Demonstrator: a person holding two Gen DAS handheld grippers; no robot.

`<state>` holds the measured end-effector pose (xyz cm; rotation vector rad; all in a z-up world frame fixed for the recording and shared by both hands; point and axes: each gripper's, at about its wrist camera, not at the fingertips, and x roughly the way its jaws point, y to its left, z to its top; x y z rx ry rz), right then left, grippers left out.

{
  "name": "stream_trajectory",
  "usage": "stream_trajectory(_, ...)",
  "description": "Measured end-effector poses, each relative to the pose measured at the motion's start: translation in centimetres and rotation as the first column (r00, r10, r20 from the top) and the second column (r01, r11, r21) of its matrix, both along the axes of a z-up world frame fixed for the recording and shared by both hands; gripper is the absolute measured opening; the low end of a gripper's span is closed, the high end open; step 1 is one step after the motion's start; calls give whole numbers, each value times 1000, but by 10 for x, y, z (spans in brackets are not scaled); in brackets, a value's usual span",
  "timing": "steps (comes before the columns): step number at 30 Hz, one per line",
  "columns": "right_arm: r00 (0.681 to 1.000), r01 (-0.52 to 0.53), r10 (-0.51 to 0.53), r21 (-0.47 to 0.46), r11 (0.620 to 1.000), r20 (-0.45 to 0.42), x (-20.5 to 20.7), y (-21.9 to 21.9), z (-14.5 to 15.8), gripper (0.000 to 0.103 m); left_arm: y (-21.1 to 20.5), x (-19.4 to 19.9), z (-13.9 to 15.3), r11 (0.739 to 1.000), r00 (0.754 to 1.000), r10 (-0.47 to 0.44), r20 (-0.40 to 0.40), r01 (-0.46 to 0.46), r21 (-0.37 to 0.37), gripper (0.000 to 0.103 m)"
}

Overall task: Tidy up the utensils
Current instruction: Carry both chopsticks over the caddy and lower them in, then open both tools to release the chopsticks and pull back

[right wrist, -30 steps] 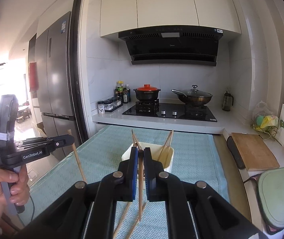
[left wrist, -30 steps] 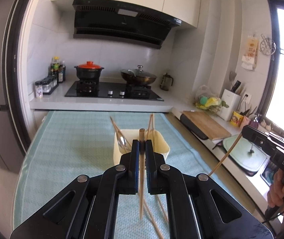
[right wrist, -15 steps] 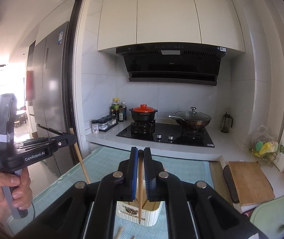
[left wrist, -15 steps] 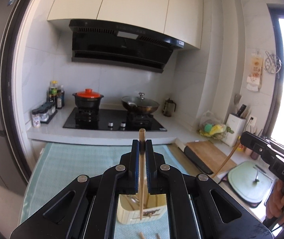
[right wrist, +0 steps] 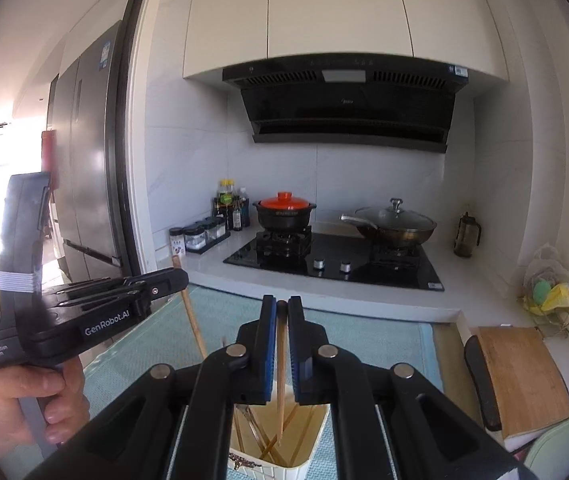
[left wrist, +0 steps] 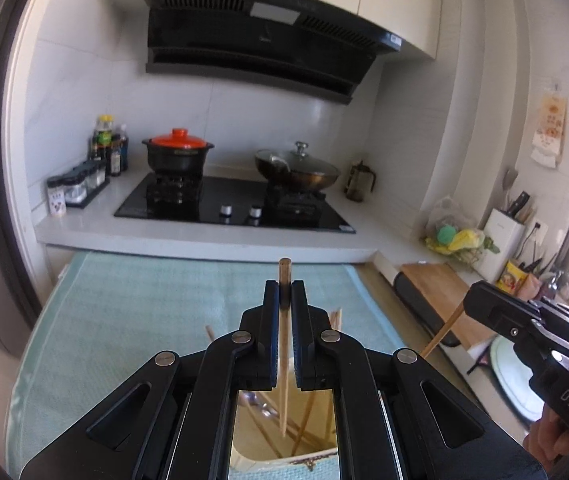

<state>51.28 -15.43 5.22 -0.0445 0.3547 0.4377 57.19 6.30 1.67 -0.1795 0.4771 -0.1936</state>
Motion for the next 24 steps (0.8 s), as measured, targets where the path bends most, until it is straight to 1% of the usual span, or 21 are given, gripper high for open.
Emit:
stream_trajectory(3, 994, -20, 18, -15, 1000, -105, 23, 4, -25, 6, -6, 15, -24, 1000, 997, -17, -77, 18, 14, 3)
stream_trajectory(7, 972, -35, 32, -9, 999, -231, 53, 8, -52, 6, -12, 31, -46, 999, 988, -23, -154, 27, 23, 3)
stream_trajectory(10, 961, -29, 26, -5, 1000, -276, 68, 11, -68, 6, -14, 41, -56, 999, 982, -17, -186, 22, 25, 4)
stream_trajectory(12, 958, -20, 24, 17, 1000, -287, 74, 11, -75, 7, -16, 46, -61, 999, 979, -16, -203, 23, 29, 4)
stream_trajectory(14, 954, -1, 15, 46, 999, -300, 82, 9, -79, 7, -17, 49, -62, 999, 978, -10, -208, 19, 41, 12)
stream_trajectory(15, 951, 5, 14, 60, 998, -310, 86, 7, -80, 7, -17, 50, -62, 999, 978, -8, -209, 17, 41, 30)
stream_trajectory(16, 948, 11, 12, 70, 998, -319, 90, 6, -81, 8, -16, 50, -62, 999, 978, 2, -208, 7, 42, 52)
stream_trajectory(17, 947, 17, 8, 73, 997, -322, 94, 6, -82, 9, -14, 47, -60, 999, 980, 19, -199, -11, 45, 62)
stream_trajectory(18, 948, 22, 3, 73, 997, -319, 96, 5, -81, 17, -11, 44, -58, 999, 982, 34, -186, -26, 47, 70)
stream_trajectory(19, 950, 28, -3, 76, 997, -312, 96, 4, -80, 33, -8, 40, -56, 998, 984, 43, -175, -35, 49, 70)
stream_trajectory(21, 958, 44, -15, 95, 995, -285, 94, -1, -75, 55, -3, 31, -53, 997, 982, 54, -181, -43, 64, 72)
stream_trajectory(24, 965, 56, -28, 103, 993, -261, 84, -9, -68, 55, 6, 4, -48, 994, 982, 64, -176, -47, 100, 79)
